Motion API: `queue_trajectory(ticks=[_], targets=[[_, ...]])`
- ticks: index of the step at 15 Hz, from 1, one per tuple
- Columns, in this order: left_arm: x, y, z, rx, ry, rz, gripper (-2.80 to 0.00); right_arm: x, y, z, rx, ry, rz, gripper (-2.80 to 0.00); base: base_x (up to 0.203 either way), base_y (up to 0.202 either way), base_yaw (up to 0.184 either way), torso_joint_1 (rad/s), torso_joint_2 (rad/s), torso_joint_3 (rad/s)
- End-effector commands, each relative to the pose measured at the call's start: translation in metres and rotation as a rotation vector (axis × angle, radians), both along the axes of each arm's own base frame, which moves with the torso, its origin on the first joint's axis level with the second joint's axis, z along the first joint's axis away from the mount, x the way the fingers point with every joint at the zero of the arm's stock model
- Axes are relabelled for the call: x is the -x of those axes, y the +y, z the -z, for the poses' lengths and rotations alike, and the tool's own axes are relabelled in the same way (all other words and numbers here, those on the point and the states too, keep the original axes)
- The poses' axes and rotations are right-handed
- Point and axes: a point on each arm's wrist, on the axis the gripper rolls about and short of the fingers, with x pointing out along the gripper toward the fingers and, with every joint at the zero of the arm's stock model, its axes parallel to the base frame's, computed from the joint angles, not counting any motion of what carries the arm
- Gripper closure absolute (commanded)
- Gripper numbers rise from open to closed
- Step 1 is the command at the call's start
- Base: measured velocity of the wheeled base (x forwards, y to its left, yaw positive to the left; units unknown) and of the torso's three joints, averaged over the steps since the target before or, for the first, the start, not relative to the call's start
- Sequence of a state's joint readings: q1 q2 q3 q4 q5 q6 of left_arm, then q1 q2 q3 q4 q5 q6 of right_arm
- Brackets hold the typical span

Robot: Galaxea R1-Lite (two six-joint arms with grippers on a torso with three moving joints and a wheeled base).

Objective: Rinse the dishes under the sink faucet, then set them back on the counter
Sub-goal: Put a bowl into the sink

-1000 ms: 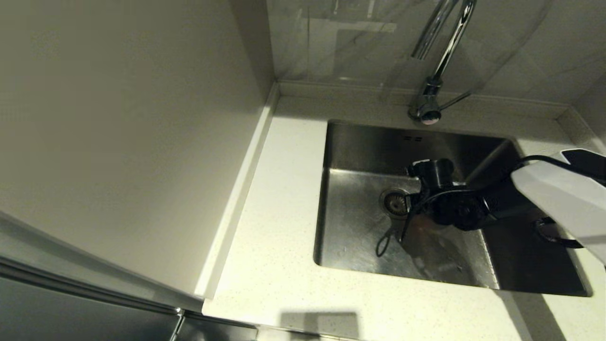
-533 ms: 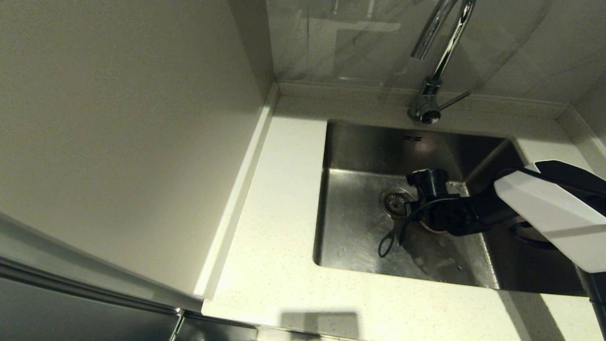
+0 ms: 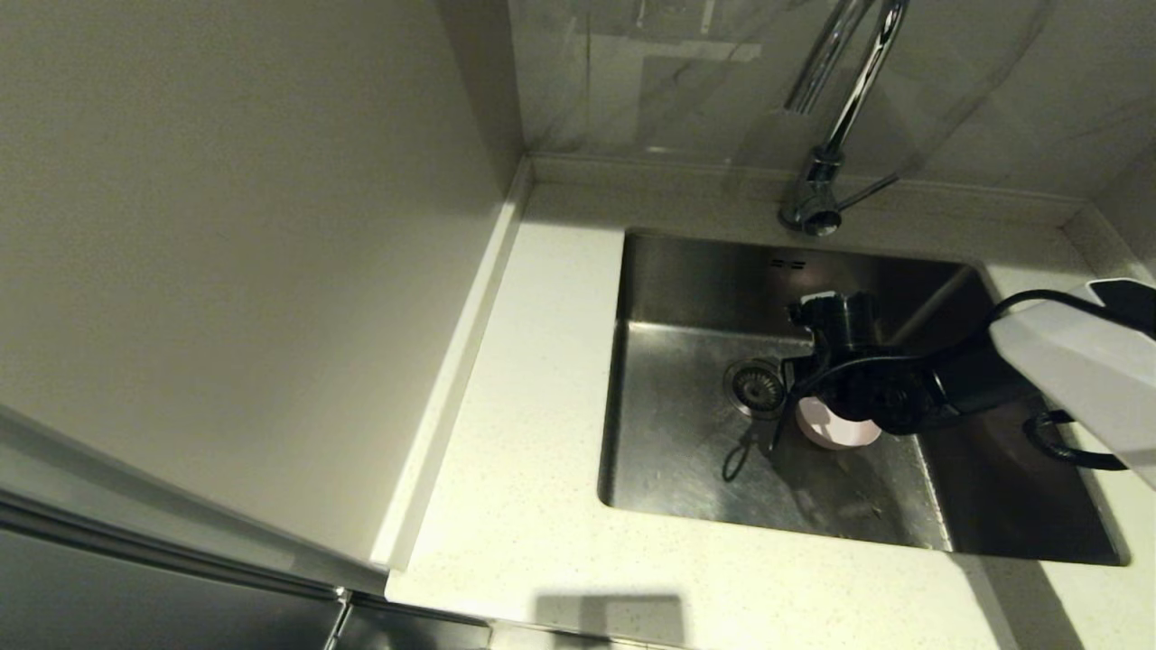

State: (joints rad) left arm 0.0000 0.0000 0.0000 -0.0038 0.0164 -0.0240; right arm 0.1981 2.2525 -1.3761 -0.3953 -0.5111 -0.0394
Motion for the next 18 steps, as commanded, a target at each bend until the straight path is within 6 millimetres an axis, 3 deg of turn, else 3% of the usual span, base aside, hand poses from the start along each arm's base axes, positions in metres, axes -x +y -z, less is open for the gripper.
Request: queue_trajectory(ticks=[1, 5, 7, 9, 13, 15, 18], targets=[[0.0, 0.0, 0.0, 0.001, -0.002, 0.0, 0.0, 0.033, -0.002, -0.056, -0.032, -0.091, -0.057, -2.8, 0.0, 0.0, 0.0, 0.0, 0.0, 0.0], [0.0, 0.0, 0.0, 0.001, -0.002, 0.0, 0.0, 0.099, -0.02, -0.133, -0.085, -0.243, -0.137, -2.8, 0.0, 0.0, 0.0, 0.0, 0.0, 0.0], [0.0, 0.0, 0.0, 0.001, -0.002, 0.0, 0.0, 0.13, -0.06, -0.154, -0.044, -0.258, -0.016, -2.8, 0.0, 0.0, 0.0, 0.0, 0.0, 0.0], [0.0, 0.0, 0.0, 0.001, -0.004, 0.0, 0.0, 0.162, -0.098, -0.161, 0.021, -0.089, 0.105, -2.8, 0.0, 0.0, 0.0, 0.0, 0.0, 0.0], [0.0, 0.0, 0.0, 0.001, -0.002, 0.0, 0.0, 0.205, -0.167, -0.175, 0.049, 0.224, 0.252, -2.8, 0.0, 0.0, 0.0, 0.0, 0.0, 0.0], [0.0, 0.0, 0.0, 0.001, -0.002, 0.0, 0.0, 0.216, -0.184, -0.18, 0.015, 0.252, 0.139, -2.8, 0.0, 0.0, 0.0, 0.0, 0.0, 0.0], [0.0, 0.0, 0.0, 0.001, -0.002, 0.0, 0.0, 0.216, -0.199, -0.175, 0.008, 0.275, 0.164, -2.8, 0.0, 0.0, 0.0, 0.0, 0.0, 0.0]])
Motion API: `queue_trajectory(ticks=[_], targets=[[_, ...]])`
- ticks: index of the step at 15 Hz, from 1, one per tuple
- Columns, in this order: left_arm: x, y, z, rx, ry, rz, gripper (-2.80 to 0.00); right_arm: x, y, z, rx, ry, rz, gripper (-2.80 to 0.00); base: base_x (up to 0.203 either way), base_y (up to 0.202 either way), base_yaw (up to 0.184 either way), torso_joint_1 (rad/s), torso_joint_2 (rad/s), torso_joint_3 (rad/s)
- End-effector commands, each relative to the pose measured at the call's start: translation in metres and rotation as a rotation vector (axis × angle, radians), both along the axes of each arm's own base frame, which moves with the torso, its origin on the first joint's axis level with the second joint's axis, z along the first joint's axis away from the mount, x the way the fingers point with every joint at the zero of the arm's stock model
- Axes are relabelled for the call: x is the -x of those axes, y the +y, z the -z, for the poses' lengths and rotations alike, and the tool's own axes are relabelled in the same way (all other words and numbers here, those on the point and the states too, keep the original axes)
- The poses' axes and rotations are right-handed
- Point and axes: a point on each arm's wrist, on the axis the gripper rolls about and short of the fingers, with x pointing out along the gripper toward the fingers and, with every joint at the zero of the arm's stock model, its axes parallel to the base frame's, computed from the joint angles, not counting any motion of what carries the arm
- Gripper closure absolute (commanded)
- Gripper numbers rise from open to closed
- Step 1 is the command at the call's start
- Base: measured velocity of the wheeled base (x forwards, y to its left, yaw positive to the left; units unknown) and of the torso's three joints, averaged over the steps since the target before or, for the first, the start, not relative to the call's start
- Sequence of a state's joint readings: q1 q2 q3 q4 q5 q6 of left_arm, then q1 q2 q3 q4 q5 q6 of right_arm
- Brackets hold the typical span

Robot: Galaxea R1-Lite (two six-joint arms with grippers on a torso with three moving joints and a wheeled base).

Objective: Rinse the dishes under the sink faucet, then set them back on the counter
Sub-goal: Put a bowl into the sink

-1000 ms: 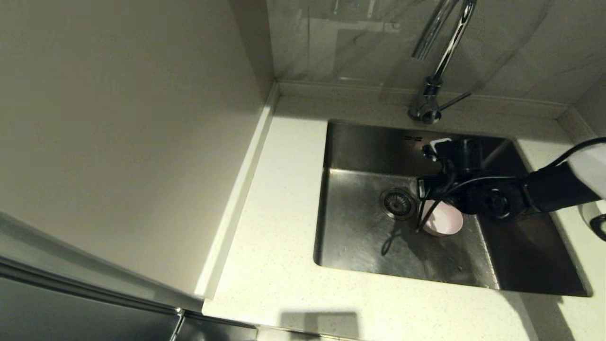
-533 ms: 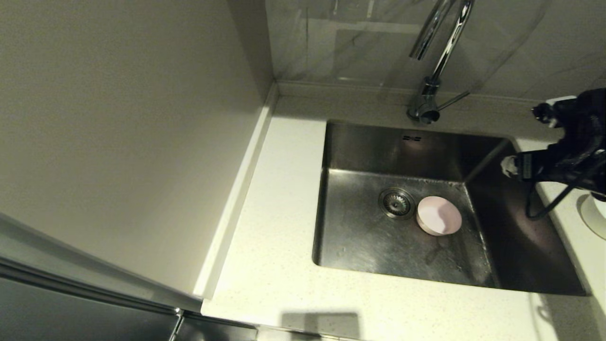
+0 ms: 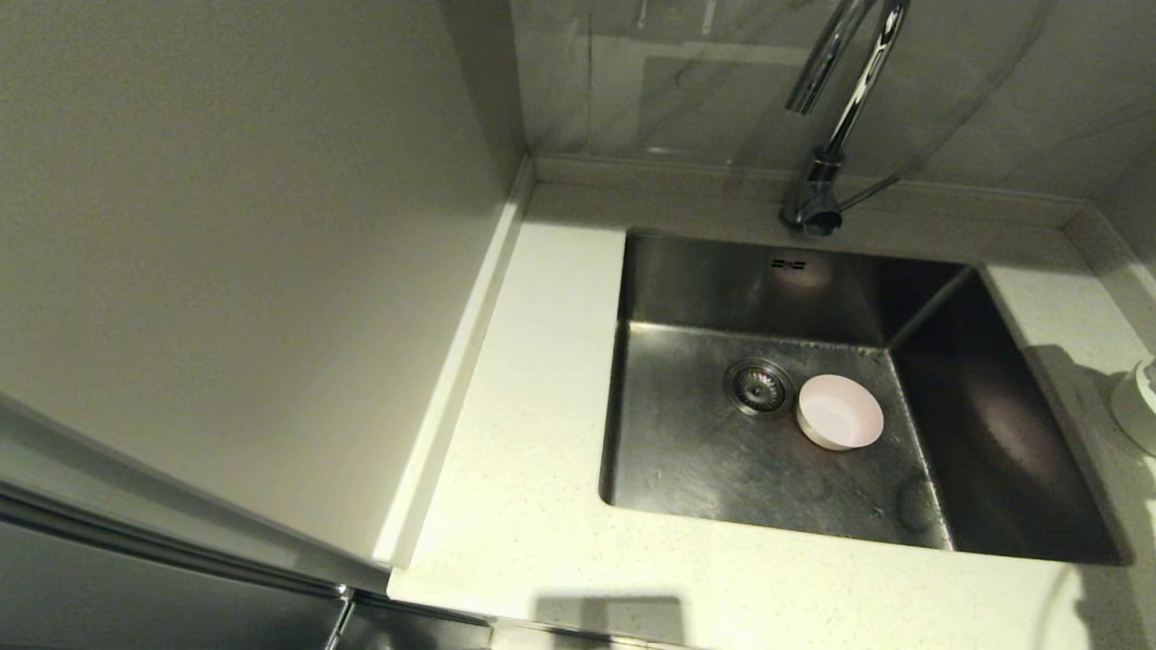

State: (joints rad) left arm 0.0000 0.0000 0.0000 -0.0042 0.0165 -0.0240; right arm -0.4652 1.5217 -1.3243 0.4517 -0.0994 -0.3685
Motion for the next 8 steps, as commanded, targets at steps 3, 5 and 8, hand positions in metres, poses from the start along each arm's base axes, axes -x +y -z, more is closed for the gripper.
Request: queue_trajectory(ticks=[3, 5, 8], targets=[[0.0, 0.0, 0.0, 0.001, -0.002, 0.0, 0.0, -0.014, -0.015, 0.015, -0.035, 0.049, 0.027, -2.8, 0.0, 0.0, 0.0, 0.0, 0.0, 0.0], [0.0, 0.0, 0.0, 0.001, -0.002, 0.0, 0.0, -0.028, -0.023, 0.026, -0.066, 0.07, 0.042, -2.8, 0.0, 0.0, 0.0, 0.0, 0.0, 0.0], [0.0, 0.0, 0.0, 0.001, -0.002, 0.0, 0.0, -0.047, -0.033, 0.041, -0.093, 0.106, 0.045, -2.8, 0.0, 0.0, 0.0, 0.0, 0.0, 0.0]])
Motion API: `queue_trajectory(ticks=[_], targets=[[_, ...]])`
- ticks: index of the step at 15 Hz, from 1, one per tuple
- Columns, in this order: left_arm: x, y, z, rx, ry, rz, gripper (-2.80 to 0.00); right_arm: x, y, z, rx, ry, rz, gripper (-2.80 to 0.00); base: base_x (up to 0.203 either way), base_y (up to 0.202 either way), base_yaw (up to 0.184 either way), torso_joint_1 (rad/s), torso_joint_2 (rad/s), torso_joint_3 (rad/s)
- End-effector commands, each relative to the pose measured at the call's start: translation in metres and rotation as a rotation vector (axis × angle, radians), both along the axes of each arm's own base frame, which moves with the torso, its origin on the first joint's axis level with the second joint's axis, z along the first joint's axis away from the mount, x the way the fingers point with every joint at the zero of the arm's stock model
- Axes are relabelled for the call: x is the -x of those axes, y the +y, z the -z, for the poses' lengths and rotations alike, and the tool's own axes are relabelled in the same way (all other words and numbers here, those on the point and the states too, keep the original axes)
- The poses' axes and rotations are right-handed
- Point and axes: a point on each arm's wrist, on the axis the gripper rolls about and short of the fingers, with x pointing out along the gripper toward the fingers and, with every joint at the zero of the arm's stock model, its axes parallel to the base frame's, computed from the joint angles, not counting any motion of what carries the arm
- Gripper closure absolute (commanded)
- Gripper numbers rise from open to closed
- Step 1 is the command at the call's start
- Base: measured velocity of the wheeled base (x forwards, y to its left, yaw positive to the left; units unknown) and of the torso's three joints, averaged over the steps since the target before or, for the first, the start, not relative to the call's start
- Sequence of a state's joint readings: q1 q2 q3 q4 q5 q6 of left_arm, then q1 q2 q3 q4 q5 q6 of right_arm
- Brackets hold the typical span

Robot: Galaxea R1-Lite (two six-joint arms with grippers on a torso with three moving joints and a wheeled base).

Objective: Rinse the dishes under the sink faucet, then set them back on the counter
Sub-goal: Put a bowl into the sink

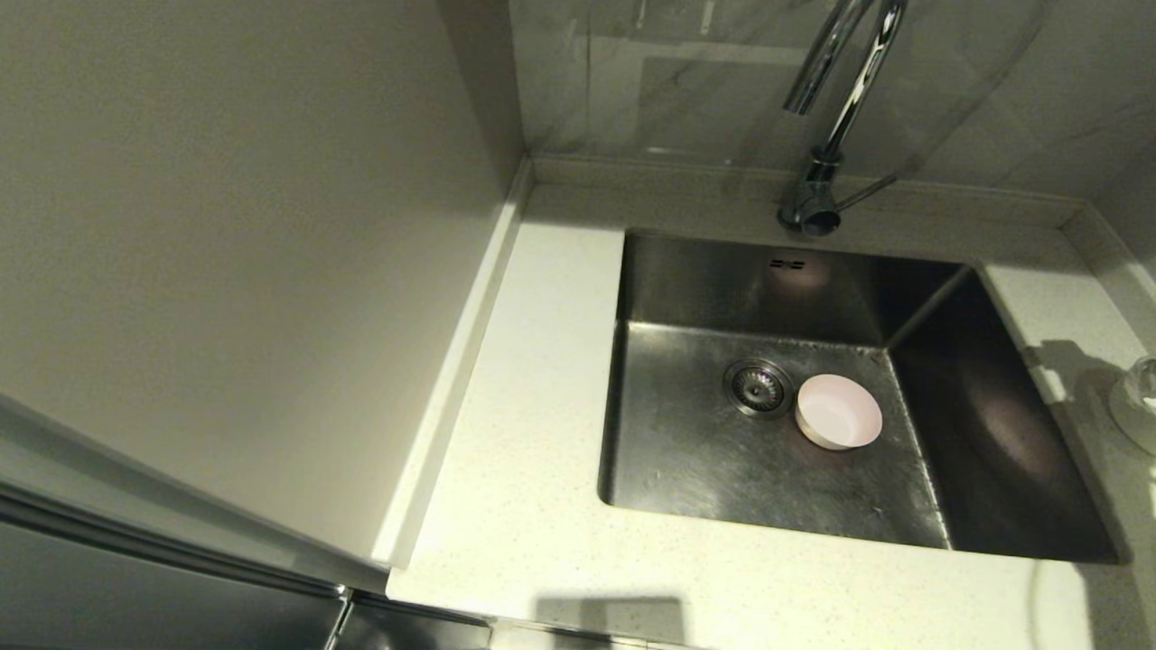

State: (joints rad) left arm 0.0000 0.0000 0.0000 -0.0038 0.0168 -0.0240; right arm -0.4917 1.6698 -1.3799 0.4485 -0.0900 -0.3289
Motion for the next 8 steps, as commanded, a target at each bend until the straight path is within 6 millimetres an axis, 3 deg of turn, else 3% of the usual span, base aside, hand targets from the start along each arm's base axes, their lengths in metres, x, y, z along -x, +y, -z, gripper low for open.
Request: queue_trajectory(ticks=[1, 8], targets=[[0.0, 0.0, 0.0, 0.001, -0.002, 0.0, 0.0, -0.02, -0.011, 0.02, -0.029, 0.057, 0.002, -2.8, 0.0, 0.0, 0.0, 0.0, 0.0, 0.0], [0.0, 0.0, 0.0, 0.001, -0.002, 0.0, 0.0, -0.04, -0.023, 0.039, -0.048, 0.1, 0.001, -2.8, 0.0, 0.0, 0.0, 0.0, 0.0, 0.0]])
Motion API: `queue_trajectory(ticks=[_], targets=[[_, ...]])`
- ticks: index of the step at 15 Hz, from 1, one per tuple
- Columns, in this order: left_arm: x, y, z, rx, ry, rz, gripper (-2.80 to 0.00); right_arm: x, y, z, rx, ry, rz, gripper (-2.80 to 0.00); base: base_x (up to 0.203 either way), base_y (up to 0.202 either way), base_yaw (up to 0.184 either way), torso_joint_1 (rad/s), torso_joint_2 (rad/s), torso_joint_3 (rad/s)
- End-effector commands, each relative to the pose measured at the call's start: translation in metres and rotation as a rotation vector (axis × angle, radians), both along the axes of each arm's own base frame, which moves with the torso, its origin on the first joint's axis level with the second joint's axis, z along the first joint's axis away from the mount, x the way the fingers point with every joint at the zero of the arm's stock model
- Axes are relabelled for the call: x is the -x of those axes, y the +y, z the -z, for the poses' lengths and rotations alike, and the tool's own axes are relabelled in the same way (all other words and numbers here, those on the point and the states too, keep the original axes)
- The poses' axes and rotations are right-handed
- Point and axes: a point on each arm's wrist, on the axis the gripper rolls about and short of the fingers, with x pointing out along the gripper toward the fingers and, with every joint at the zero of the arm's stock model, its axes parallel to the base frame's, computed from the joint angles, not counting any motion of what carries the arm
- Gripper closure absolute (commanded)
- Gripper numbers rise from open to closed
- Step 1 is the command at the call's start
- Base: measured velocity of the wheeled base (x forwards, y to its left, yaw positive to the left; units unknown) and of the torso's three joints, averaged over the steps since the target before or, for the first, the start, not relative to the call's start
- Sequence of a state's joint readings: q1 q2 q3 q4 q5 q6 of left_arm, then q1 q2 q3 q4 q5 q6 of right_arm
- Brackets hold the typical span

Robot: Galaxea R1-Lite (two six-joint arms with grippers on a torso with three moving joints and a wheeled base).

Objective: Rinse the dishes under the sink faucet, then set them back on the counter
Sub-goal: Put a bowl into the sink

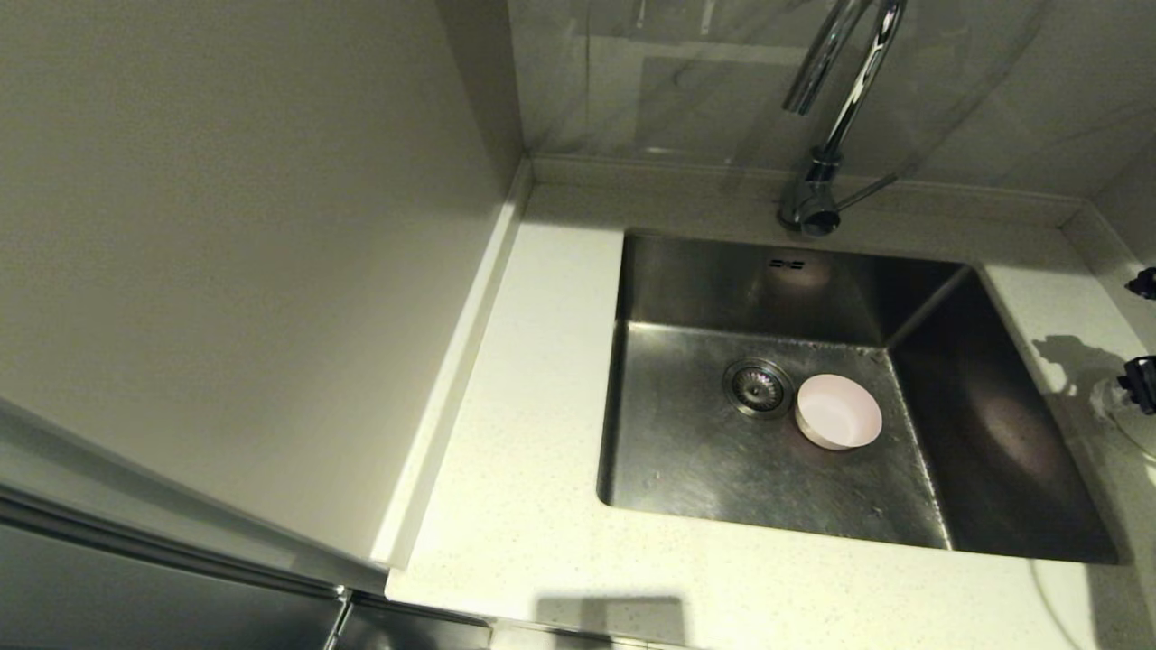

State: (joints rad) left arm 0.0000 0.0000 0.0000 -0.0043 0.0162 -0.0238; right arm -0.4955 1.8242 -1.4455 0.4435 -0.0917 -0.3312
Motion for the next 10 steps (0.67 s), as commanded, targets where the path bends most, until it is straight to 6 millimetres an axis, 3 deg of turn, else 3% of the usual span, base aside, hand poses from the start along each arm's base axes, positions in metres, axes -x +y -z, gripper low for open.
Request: queue_trajectory(ticks=[1, 10], targets=[[0.0001, 0.0, 0.0, 0.001, -0.002, -0.001, 0.0, -0.0048, -0.0026, 0.0086, -0.011, 0.026, -0.002, -2.8, 0.0, 0.0, 0.0, 0.0, 0.0, 0.0], [0.0001, 0.0, 0.0, 0.001, -0.002, -0.001, 0.0, -0.0024, -0.0042, 0.0116, -0.014, 0.037, 0.0, -2.8, 0.0, 0.0, 0.0, 0.0, 0.0, 0.0]])
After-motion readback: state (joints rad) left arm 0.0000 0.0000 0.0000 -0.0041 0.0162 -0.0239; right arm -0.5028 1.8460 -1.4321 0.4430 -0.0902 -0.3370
